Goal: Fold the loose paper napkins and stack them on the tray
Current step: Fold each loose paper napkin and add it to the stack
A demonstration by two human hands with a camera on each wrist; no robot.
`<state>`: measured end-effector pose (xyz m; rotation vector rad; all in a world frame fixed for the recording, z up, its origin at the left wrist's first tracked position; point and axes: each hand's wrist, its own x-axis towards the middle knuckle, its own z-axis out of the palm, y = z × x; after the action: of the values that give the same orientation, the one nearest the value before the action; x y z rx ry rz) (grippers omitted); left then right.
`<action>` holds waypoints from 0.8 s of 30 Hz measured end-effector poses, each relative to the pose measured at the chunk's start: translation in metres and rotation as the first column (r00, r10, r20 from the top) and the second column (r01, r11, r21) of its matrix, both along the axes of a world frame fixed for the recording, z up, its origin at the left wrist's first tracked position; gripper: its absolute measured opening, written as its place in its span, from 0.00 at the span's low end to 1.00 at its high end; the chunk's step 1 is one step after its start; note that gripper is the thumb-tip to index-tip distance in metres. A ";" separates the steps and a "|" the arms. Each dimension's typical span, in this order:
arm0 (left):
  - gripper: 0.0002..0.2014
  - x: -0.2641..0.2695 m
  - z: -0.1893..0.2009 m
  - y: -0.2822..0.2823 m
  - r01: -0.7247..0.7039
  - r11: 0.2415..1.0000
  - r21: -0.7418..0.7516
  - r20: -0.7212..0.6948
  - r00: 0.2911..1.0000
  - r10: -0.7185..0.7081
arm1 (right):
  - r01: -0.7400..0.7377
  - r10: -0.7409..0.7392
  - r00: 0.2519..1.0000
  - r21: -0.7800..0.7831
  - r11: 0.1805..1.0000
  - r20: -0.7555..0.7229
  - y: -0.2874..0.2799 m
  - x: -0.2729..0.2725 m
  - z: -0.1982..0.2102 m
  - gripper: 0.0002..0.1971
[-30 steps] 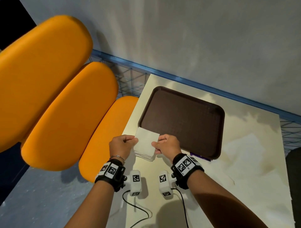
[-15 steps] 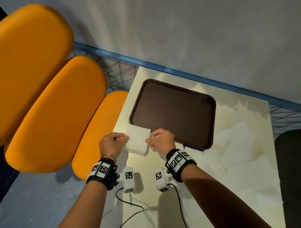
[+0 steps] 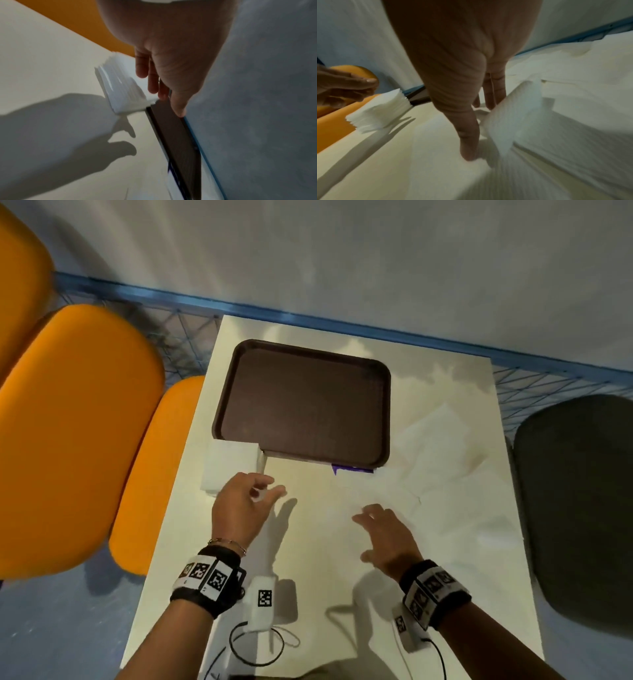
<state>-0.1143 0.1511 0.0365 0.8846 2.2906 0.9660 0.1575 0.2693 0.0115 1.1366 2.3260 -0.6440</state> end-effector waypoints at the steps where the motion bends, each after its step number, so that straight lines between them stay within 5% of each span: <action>1: 0.13 0.015 -0.004 0.002 0.080 0.996 -0.025 0.002 0.997 -0.080 | 0.007 -0.007 1.000 0.018 1.000 -0.020 -0.003 0.005 -0.001 0.42; 3: 0.18 0.045 -0.016 0.008 0.225 0.968 -0.113 -0.003 0.974 -0.227 | 0.047 -0.045 0.996 0.033 0.998 -0.072 -0.005 0.012 -0.002 0.43; 7: 0.45 0.092 -0.040 0.029 0.387 0.842 -0.375 -0.025 0.904 -0.427 | 0.106 -0.100 0.989 0.046 0.993 -0.112 -0.006 0.023 -0.004 0.43; 11: 0.39 0.123 -0.051 0.047 0.365 0.771 -0.522 -0.107 0.869 -0.484 | 0.108 -0.095 0.984 0.073 0.992 -0.153 -0.006 0.038 -0.010 0.42; 16: 0.16 0.135 -0.052 0.057 0.367 0.770 -0.522 0.131 0.926 -0.353 | 0.111 -0.095 0.989 0.140 0.984 -0.113 0.002 0.059 -0.010 0.43; 19: 0.14 0.135 -0.039 0.050 0.294 0.829 -0.476 0.254 0.948 -0.191 | 0.133 -0.120 0.987 0.133 0.982 -0.105 0.013 0.074 -0.006 0.43; 24: 0.13 0.127 0.007 0.023 -0.051 0.972 -0.230 0.586 0.790 0.180 | 0.158 -0.148 0.967 0.030 0.987 -0.207 0.027 0.083 0.014 0.50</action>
<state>0.0132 0.1737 0.0431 0.2781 1.8458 0.8824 0.2408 0.2960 0.0252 1.3381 2.4508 -0.8007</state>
